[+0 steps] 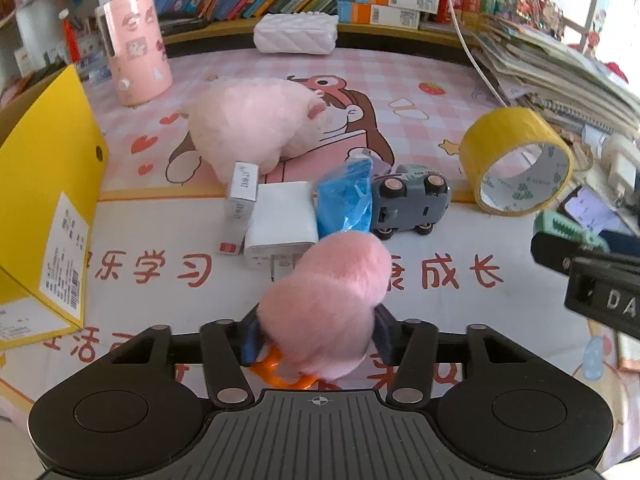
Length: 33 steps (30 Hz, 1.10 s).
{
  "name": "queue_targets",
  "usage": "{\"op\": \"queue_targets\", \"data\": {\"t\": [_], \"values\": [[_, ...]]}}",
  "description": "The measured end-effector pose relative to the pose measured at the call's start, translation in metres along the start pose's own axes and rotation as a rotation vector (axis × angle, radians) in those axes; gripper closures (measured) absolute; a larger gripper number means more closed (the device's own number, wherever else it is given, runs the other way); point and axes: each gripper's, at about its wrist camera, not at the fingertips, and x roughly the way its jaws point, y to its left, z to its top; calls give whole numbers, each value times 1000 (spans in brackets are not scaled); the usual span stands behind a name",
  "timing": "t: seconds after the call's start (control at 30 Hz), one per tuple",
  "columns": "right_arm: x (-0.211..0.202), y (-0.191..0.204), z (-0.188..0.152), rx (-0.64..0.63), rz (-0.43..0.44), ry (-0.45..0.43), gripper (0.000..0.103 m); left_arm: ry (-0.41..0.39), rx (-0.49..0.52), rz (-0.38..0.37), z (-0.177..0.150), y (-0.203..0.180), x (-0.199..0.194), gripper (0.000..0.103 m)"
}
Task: Organize objects
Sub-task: 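Carry the chick and green stapler with both tools over the yellow box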
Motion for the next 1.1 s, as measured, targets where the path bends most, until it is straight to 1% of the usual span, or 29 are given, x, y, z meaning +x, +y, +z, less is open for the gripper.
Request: {"op": "queue_targets", "data": {"t": [0.07,0.3,0.47,0.63,0.73,0.9,1.1], "values": [[0,3,-1,-5,2,6,37,-6,-28,-12,-1,5,-4,56],[-10,22,-5,-18,15,-4,37,-92,-68,-48,-8,28,-33,56],[-21,45,-11,-33,31,-2,37,-114,-99,-46,-23,51,-50,56],[-37,78,-21,-58,62,-2,37,-131,-136,-26,-43,86,-71,56],[-47,103,-27,-75,85,-1,37,-142,-169,-2,-56,113,-86,56],[-63,155,-40,-128,154,16,37,-159,-233,50,-82,159,-113,56],[-80,210,-58,-185,228,22,37,-172,-288,104,-109,203,-139,56]]}}
